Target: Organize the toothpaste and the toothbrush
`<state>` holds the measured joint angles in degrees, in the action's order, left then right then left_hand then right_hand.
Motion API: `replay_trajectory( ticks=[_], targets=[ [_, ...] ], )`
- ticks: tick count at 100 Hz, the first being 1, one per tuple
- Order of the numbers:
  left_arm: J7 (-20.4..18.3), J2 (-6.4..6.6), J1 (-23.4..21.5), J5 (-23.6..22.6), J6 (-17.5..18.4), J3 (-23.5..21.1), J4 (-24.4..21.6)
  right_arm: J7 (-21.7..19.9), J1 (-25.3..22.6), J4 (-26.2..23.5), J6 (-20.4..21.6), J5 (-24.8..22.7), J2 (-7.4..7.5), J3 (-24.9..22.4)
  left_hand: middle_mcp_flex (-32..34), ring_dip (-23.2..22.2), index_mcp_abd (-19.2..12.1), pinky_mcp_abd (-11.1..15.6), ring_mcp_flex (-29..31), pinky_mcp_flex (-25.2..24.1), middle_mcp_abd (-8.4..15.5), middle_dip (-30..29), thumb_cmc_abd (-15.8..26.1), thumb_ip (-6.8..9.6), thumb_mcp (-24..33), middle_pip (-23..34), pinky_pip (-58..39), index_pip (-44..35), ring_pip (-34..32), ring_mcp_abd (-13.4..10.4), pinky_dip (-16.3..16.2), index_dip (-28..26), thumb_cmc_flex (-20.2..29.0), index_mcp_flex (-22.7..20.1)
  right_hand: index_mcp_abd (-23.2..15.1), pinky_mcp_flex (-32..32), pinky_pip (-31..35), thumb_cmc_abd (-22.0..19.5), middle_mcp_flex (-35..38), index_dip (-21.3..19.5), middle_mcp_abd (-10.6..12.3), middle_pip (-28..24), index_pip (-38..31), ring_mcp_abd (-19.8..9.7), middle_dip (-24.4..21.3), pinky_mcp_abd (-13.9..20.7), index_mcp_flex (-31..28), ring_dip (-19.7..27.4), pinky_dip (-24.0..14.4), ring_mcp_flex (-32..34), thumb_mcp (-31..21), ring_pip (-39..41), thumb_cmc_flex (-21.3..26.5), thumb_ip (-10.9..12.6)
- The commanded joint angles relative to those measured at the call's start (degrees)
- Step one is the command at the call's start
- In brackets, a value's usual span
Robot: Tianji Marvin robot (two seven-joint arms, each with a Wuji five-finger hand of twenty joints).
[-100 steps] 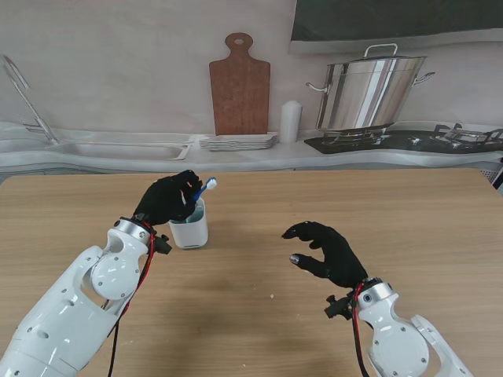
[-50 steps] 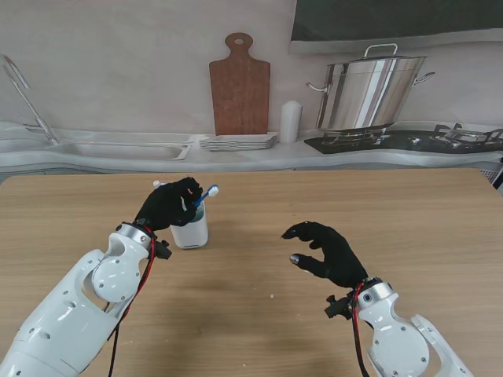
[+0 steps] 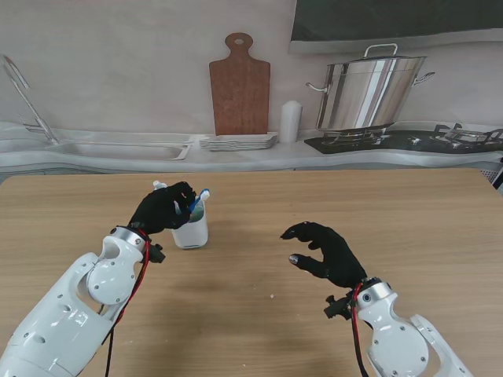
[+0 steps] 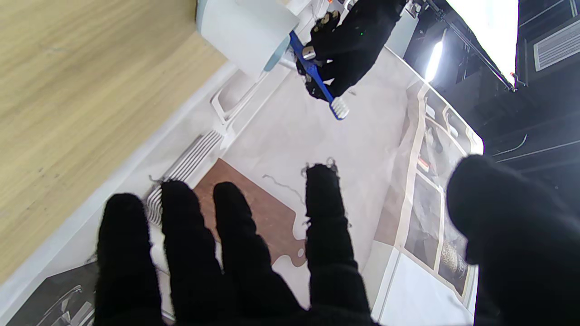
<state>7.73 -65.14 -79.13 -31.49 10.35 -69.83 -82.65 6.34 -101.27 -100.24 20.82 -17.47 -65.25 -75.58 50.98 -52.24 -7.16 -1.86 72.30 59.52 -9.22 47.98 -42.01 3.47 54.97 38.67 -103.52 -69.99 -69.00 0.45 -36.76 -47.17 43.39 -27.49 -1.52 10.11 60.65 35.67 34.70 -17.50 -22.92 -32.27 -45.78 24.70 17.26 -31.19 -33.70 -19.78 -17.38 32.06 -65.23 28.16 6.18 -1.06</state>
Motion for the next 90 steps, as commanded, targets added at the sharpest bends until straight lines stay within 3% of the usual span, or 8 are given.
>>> replay_trajectory(
  ticks=[1, 7, 34, 47, 90],
  targets=[
    [-1.1, 0.17, -0.2, -0.1, -0.4, -0.3, -0.8, -0.9, -0.3, -0.1, -0.2, -0.2, -0.16, 0.2, -2.4, -1.3, 0.1, 2.6, -0.2, -0.2, 0.7, -2.1, 1.7, 0.16, -0.9, -0.3, -4.1, -0.6, 0.6, 3.4, -0.6, 1.6, 1.3, 2.0, 0.0, -0.3, 0.0, 0.7, -0.5, 0.1, -0.6, 0.6, 0.4, -0.6, 0.0, 0.1, -0.8, 1.2, 0.3, 0.2, -0.5, 0.2, -1.3, -2.2],
    [-1.2, 0.2, -0.3, -0.2, -0.5, -0.5, -0.9, -0.9, -0.3, -0.1, -0.2, -0.2, -0.15, 0.2, -4.1, -2.1, 0.6, 2.9, -0.3, -0.9, 0.6, -4.2, 2.8, 1.0, -1.5, 0.8, -4.0, 0.3, 1.3, 3.4, -0.8, 2.3, 0.2, 2.7, -0.1, -0.2, 0.1, 0.7, -0.6, 0.1, -0.6, 0.6, 0.4, -0.5, 0.0, 0.1, -0.7, 1.1, 0.3, 0.3, -0.5, 0.3, -1.3, -2.2],
    [-1.3, 0.34, -0.7, -0.8, -0.5, -0.9, -1.2, -0.9, -0.3, 0.0, -0.2, -0.1, -0.16, 0.2, -9.6, -3.5, 2.0, 3.3, -1.9, -2.6, 0.7, -8.2, 5.5, 0.46, -5.1, 2.2, -4.0, 2.9, 2.5, 3.7, -1.2, 3.7, -2.4, 5.2, -0.1, -0.1, 0.2, 0.7, -0.7, 0.1, -0.7, 0.5, 0.4, -0.5, 0.0, 0.0, -0.7, 1.0, 0.2, 0.3, -0.5, 0.2, -1.2, -2.2],
    [-1.2, 0.36, -1.0, -1.0, -0.6, -1.2, -1.6, -1.0, -0.3, 0.0, -0.2, -0.1, -0.14, 0.2, -12.4, -4.4, 2.7, 3.5, -3.0, -3.6, 0.6, -14.3, 6.9, 1.9, -6.5, 3.8, -3.9, 4.9, 3.1, 3.9, -1.5, 3.6, -3.1, 6.2, -0.1, -0.2, 0.2, 0.7, -0.7, 0.1, -0.7, 0.5, 0.4, -0.4, 0.0, -0.1, -0.7, 1.0, 0.2, 0.3, -0.5, 0.2, -1.2, -2.2],
    [-0.4, 0.42, -2.3, -2.2, -0.1, -2.5, -3.5, -1.2, -0.1, 0.1, -0.4, -0.1, -0.11, 0.3, -16.0, -4.8, 4.1, 3.7, -5.8, -6.3, 0.2, -16.1, 10.5, 3.4, -8.4, 1.6, -3.6, 8.5, 3.7, 4.2, -1.9, 4.9, -5.0, 8.4, -0.1, -0.1, 0.2, 0.6, -0.7, 0.1, -0.6, 0.5, 0.4, -0.4, 0.0, 0.0, -0.7, 0.9, 0.2, 0.5, -0.4, 0.3, -1.3, -2.2]
  ],
)
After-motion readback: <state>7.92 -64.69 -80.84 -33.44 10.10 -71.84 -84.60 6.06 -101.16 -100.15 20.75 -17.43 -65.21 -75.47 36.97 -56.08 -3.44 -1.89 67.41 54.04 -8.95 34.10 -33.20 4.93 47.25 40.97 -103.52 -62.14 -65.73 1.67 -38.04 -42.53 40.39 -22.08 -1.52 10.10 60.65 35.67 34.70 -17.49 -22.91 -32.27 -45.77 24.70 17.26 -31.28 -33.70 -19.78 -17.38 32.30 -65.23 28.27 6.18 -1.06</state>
